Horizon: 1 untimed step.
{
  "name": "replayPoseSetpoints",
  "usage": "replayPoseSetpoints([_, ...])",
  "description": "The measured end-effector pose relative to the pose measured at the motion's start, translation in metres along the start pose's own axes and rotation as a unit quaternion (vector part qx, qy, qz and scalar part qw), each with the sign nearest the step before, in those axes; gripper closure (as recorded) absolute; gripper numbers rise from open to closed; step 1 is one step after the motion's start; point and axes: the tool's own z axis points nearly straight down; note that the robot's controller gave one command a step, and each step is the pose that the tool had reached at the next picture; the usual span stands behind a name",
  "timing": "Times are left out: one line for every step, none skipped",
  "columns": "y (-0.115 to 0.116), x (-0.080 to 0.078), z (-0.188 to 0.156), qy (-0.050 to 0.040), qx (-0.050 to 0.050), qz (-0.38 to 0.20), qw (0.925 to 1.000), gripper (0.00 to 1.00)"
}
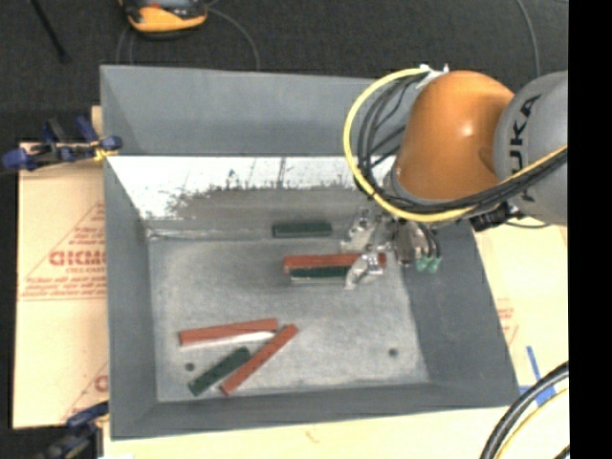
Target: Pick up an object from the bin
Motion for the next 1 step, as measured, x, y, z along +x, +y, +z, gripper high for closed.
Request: replayPoseSetpoints([0.0,0.0005,0.0007,0.0009,0.0,0.0,1.0,1.0])
